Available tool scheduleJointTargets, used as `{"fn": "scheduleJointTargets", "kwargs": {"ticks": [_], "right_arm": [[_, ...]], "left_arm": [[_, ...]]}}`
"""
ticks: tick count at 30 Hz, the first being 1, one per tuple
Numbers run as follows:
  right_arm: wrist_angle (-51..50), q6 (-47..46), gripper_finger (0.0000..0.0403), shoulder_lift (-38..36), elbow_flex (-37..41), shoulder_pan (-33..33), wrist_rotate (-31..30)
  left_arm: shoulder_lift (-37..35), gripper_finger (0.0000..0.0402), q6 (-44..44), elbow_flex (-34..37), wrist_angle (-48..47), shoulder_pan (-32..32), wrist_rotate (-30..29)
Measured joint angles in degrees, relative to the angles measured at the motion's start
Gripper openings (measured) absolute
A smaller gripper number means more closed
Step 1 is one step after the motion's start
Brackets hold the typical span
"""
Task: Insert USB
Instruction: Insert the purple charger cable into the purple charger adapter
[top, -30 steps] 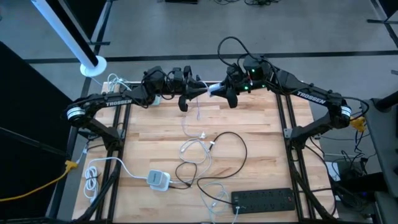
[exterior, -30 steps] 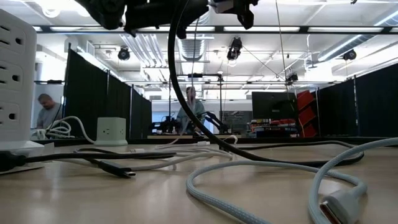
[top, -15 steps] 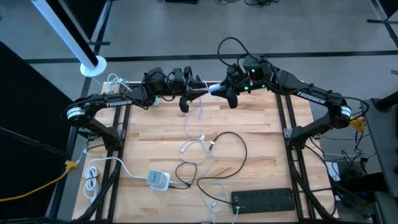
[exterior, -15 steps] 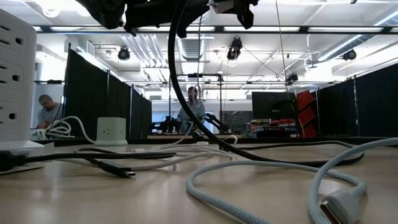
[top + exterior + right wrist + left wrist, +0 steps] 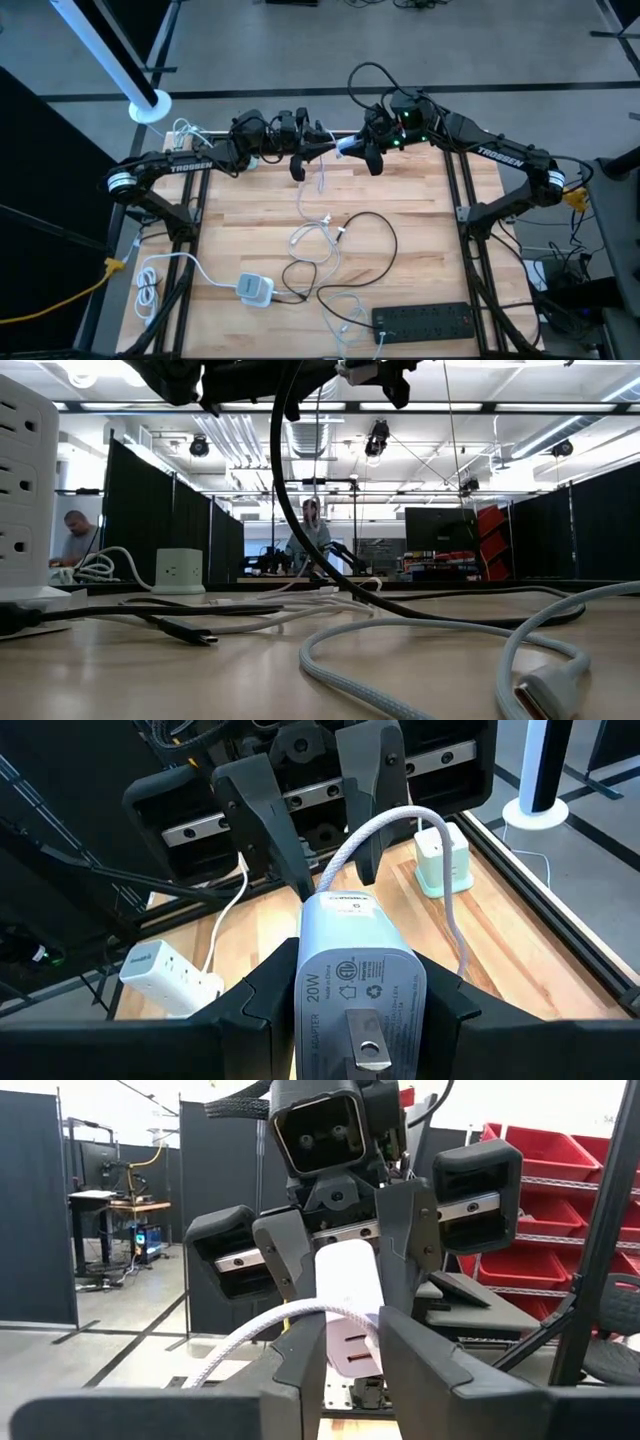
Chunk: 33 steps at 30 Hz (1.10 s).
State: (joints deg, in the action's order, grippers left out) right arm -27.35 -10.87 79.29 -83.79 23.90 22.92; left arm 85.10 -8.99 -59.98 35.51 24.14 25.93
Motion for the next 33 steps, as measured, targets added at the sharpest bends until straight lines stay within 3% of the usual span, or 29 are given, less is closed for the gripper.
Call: {"fn": "scheduleJointTargets", "kwargs": {"ticks": [11,33], "right_arm": [[0.00,0.67,0.0114,0.54,-0.02,0.00,0.00],[0.09,2.75,0.0114,1.53,-0.07,0.00,-1.07]], "left_arm": [[0.00,0.0003,-0.65,-0.01,0.00,0.00,-0.07],[0.00,0.0015,-0.60,-0.01,1.46,-0.12,-0.40]]}}
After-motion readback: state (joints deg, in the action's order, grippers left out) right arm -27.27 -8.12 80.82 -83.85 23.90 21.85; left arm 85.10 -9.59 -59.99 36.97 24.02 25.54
